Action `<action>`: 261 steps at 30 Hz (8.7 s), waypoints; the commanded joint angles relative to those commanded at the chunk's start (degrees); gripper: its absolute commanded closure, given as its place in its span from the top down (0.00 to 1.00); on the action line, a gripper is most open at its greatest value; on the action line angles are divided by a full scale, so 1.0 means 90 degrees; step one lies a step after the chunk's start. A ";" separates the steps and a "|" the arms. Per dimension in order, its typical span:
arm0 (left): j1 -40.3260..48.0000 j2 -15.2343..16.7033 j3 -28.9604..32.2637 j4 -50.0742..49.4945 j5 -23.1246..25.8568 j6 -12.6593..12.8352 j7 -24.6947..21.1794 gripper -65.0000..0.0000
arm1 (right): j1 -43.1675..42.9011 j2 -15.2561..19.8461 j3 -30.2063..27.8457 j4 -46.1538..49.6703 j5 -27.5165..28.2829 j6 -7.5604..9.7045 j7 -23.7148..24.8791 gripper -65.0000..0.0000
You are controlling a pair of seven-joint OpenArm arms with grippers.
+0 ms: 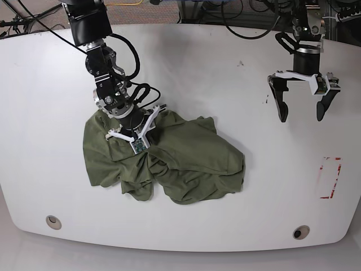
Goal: Fold the T-shirt properly
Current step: 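Pull the held shirt edge back with the right gripper, flattening the shirt, then lower the open left gripper toward the shirt's opposite edge, then grasp the shirt edge with the left gripper, then pull both grippers apart, stretching the shirt between them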
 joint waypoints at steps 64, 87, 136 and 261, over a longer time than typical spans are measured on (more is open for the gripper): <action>-0.1673 0.0010 0.0975 -0.0975 0.0057 0.0025 0.1218 0.80 | -0.0495 0.0050 0.0100 0.1220 0.0063 -0.0124 0.0496 0.00; -0.2115 0.0087 0.1731 -0.1358 0.0132 0.0014 0.1651 0.25 | -0.0513 0.0060 0.0132 0.1755 0.0070 -0.0148 0.0398 0.00; -0.4252 0.0414 0.2259 -0.3909 0.0530 -0.0101 0.2670 0.76 | -0.1079 -0.0093 0.0341 0.3378 0.0096 -0.0087 0.0295 0.00; -0.3527 -0.1001 0.2217 -0.1010 0.0865 -0.0904 0.3828 0.00 | -0.0864 -0.0044 0.1612 0.3488 0.0102 -0.0092 -0.0556 0.00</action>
